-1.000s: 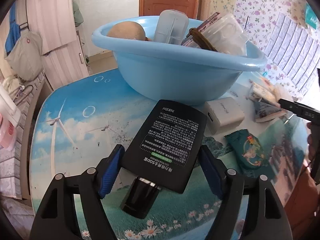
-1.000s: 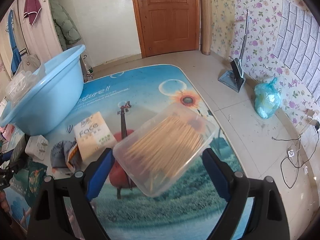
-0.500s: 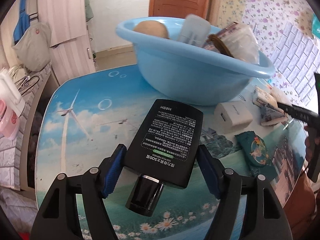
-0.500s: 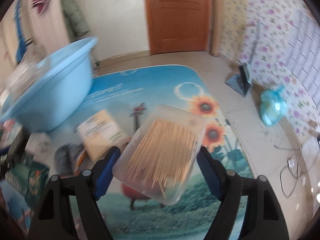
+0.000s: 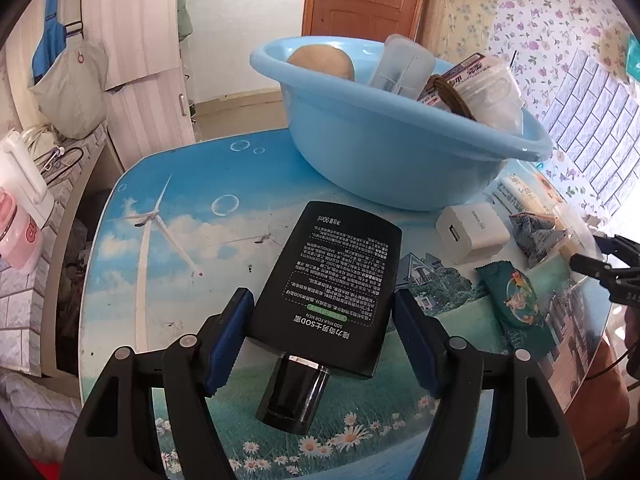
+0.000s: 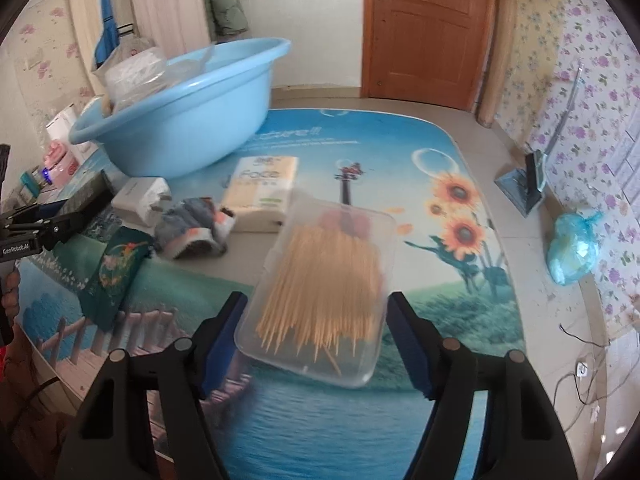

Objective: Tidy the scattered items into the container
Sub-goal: 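Grasp the clear toothpick container with the right gripper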

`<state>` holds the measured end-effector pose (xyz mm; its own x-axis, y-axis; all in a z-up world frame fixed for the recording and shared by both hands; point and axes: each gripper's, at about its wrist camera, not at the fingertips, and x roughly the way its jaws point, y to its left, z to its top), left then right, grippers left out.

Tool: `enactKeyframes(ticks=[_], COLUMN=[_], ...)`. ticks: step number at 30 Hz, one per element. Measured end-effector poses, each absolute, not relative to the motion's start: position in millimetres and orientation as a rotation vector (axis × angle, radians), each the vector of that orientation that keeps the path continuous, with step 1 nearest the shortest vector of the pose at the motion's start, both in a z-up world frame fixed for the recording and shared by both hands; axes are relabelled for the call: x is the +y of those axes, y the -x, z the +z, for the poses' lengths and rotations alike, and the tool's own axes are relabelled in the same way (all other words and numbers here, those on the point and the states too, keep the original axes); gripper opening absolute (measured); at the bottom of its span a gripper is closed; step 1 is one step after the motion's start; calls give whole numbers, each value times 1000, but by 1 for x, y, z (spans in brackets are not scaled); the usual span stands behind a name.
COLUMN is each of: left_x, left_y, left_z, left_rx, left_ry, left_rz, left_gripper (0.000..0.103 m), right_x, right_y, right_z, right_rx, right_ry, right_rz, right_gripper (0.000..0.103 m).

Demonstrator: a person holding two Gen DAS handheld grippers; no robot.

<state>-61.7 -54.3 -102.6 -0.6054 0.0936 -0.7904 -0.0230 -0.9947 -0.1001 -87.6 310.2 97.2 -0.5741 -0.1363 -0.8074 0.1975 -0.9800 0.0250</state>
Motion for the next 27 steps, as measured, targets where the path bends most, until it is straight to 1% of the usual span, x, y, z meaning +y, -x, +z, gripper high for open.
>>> enactKeyframes(ticks=[8, 11, 13, 17, 18, 19, 22, 24, 27], left_x=[-43, -40, -39, -44, -45, -46, -47, -50, -51], left_y=[67, 70, 72, 74, 75, 75, 75, 74, 72], left_z=[-104, -105, -106, -108, -108, -109, -109, -109, -109], left_rx=[-19, 0, 8, -8, -16, -22, 3, -2, -7], left_ry=[1373, 1376, 1379, 1393, 1401, 1405, 1406, 1404, 1411], left_rz=[2766, 2762, 2756, 2744, 2735, 2726, 2722, 2723, 2740], left_gripper=[72, 78, 86, 96, 101, 103, 103, 103, 103], right_x=[314, 311, 308, 305, 304, 304, 305, 304, 302], right_y=[99, 103, 107, 110, 110, 110, 111, 110, 110], right_z=[99, 97, 93, 92, 92, 92, 91, 90, 88], right_rx=[47, 21, 19, 31, 37, 43, 33, 28, 26], right_ry=[-1369, -1380, -1406, -1399, -1399, -1398, -1384, -1371, -1365], right_rz=[-2673, -2679, -2692, -2723, -2728, -2732, -2749, -2756, -2757], right_gripper=[74, 74, 74, 75, 75, 75, 76, 80, 92])
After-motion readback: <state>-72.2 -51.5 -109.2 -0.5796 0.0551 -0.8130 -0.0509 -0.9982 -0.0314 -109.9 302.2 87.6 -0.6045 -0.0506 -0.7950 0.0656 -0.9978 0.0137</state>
